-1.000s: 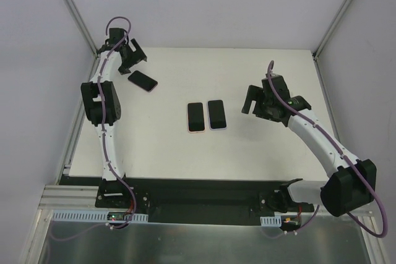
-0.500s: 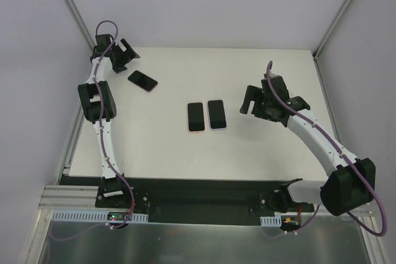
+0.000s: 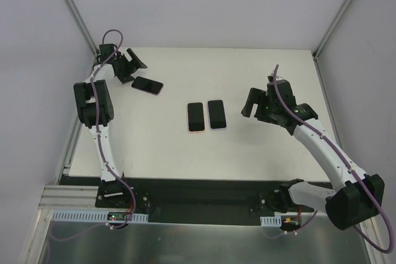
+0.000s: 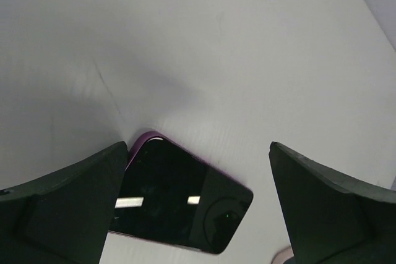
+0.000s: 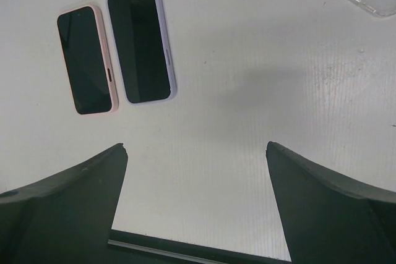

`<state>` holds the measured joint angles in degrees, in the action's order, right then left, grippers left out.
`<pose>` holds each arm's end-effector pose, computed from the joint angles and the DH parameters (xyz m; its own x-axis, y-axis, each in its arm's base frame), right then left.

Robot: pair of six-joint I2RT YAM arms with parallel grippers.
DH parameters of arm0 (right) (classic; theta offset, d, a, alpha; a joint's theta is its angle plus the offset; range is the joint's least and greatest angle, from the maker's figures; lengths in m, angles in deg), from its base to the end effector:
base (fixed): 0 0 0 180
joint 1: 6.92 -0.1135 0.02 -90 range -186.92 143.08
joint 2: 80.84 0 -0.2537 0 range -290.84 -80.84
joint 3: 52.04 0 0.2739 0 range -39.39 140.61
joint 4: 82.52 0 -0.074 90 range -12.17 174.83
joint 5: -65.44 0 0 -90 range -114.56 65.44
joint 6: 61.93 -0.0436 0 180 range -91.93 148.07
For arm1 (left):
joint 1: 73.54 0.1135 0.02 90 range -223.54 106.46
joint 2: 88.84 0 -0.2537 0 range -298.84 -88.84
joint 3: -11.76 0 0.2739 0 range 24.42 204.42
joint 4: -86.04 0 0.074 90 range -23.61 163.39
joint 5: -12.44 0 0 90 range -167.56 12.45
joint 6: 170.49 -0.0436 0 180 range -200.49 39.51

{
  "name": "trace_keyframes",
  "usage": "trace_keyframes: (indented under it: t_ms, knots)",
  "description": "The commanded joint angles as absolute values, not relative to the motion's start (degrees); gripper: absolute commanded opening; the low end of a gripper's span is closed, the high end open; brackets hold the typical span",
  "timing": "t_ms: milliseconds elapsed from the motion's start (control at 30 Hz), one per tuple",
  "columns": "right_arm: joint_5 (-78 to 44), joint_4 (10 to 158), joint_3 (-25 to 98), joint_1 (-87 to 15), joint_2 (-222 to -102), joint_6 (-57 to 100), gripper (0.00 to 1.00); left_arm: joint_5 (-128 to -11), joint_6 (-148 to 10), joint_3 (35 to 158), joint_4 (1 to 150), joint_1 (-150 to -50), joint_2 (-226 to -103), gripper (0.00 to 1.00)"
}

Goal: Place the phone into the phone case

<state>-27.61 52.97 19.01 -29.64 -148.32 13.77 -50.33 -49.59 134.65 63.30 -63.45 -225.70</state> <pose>0.2638 0.1079 0.2879 -0.6718 -0.0139 -0.7406 -0.1885 0.9701 0.1528 0.5561 0.0787 0.1534 -0.6105 -0.5724 -0.5474 -0.1260 0.7525 -0.6464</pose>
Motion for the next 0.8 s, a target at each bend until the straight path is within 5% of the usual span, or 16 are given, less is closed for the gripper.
trace_keyframes:
  t_ms: [0, 300, 467, 767]
  knots:
    - [-26.3, 53.4, 17.2, -29.8, -144.4, 14.5, 0.96, -50.0, -49.5, 121.1, 60.5, -66.5, -214.6, 0.99]
    - [-25.1, 51.8, 17.7, -29.7, -143.1, 17.3, 0.96, -68.0, -51.5, 96.3, 64.0, -77.1, -192.6, 0.98]
    - [-25.0, 51.2, 17.3, -29.7, -142.3, 18.4, 0.96, -69.1, -62.4, 101.3, 62.1, -77.1, -194.4, 0.94]
    - [-26.0, 50.9, 17.7, -29.6, -142.2, 19.9, 0.96, -53.3, -67.8, 116.8, 55.7, -77.2, -207.8, 0.83]
